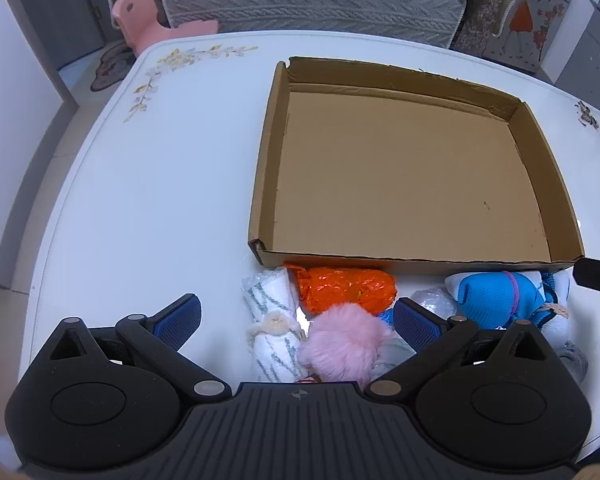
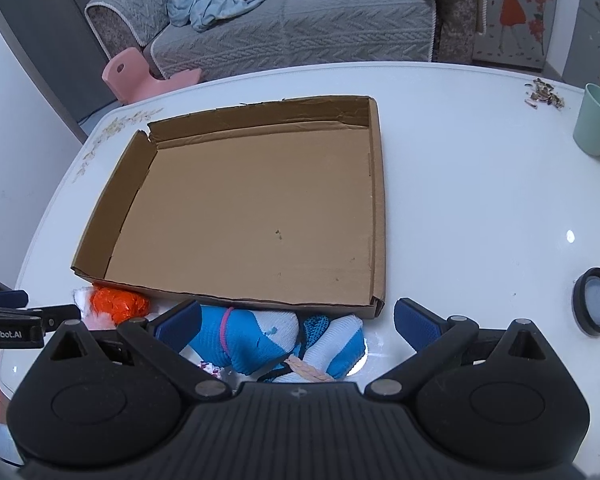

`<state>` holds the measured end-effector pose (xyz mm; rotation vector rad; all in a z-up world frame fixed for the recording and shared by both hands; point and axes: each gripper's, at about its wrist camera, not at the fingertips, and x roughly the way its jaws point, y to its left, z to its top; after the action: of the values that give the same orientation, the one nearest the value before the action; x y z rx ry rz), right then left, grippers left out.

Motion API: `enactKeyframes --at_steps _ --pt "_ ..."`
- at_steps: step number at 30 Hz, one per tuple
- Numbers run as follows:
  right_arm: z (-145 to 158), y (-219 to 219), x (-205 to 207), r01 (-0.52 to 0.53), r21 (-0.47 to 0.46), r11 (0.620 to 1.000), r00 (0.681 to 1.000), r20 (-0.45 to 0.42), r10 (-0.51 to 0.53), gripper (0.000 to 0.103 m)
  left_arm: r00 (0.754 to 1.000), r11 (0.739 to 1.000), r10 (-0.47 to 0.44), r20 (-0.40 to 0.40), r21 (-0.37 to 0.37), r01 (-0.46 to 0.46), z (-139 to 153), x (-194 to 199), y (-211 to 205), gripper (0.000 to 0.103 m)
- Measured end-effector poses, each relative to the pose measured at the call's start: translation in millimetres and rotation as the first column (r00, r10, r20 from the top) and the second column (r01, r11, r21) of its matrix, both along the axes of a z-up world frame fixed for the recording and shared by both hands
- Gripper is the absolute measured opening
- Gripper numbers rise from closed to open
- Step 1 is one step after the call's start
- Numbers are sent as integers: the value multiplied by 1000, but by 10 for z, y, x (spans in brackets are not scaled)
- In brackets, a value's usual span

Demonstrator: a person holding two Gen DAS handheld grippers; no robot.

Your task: Organize objects

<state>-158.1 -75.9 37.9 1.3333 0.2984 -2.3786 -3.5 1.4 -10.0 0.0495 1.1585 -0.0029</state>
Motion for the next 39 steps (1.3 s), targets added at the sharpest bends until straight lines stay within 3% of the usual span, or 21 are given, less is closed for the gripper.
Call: enactKeyframes --at_steps 9,17,26,34,39 --pt "12 -124 -17 -68 -79 995 997 38 71 102 996 998 61 -60 -7 -61 -135 -5 214 102" --pt "-84 -251 33 -104 -56 993 993 49 106 102 999 1000 13 -51 4 -13 -125 -21 70 102" --pt "-191 -394 100 -145 -37 989 987 64 147 102 998 999 30 -50 25 -29 -127 -1 123 102" --pt "-410 -524 95 -124 6 992 986 113 123 102 994 998 48 -99 45 -44 -315 11 195 102" --pt "-564 -581 63 -101 40 994 986 138 94 99 995 998 42 -86 57 -37 -377 0 186 102"
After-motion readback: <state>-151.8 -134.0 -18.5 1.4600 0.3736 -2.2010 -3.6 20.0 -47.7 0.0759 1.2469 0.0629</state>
